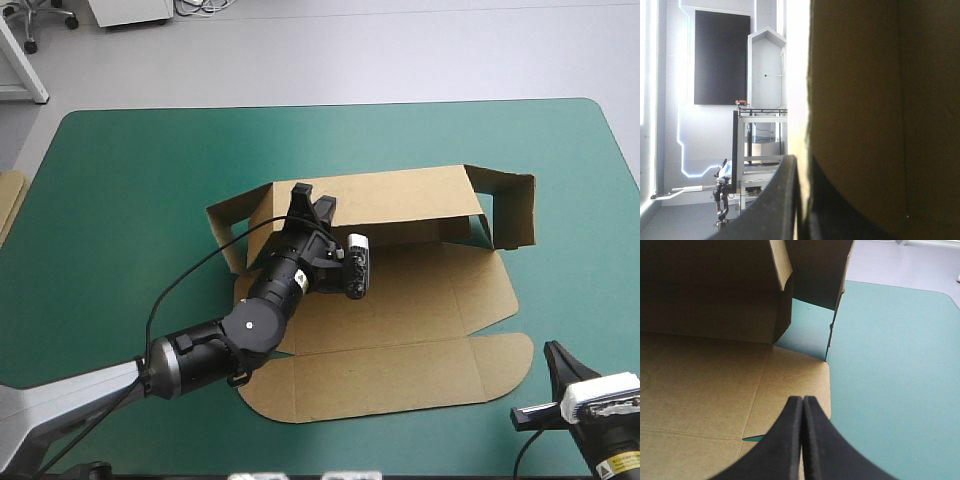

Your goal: Fold the box

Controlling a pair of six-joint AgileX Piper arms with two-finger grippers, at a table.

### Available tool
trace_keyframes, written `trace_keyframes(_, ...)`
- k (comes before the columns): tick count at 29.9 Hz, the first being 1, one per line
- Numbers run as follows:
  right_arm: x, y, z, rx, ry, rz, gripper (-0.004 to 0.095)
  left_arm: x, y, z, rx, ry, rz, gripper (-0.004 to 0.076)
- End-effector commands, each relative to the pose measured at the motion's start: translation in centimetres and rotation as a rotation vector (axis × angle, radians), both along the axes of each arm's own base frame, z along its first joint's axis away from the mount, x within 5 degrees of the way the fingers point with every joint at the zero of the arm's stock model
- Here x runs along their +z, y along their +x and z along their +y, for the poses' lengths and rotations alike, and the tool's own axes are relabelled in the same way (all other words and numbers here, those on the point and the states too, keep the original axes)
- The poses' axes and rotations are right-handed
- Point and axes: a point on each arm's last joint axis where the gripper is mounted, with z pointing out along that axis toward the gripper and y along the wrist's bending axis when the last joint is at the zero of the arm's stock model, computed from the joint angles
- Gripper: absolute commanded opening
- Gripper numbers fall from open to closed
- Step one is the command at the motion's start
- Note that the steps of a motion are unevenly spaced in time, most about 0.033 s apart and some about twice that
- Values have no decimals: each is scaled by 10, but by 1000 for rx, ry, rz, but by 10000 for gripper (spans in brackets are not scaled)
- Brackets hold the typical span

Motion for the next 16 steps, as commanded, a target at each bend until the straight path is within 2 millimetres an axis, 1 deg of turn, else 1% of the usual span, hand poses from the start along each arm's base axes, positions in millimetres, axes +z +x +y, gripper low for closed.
trace_keyframes(1,19,-1,0,5,-22,-111,-18,22,-8,6,-20,-38,-91,-10)
trace_keyframes(4,21,-2,-1,5,-25,-105,-18,7,0,0,-18,14,-71,-10)
trace_keyframes(8,31,-5,-1,4,-15,-108,-18,-16,21,-2,27,103,-46,-10)
trace_keyframes(9,33,-4,-1,4,-17,-97,-18,-18,26,-3,40,110,-44,-10)
trace_keyframes(11,36,-2,-1,3,-21,-74,-18,-20,33,-6,70,115,-53,-10)
trace_keyframes(16,48,6,1,4,-8,-16,-18,-8,36,-14,48,56,-54,-10)
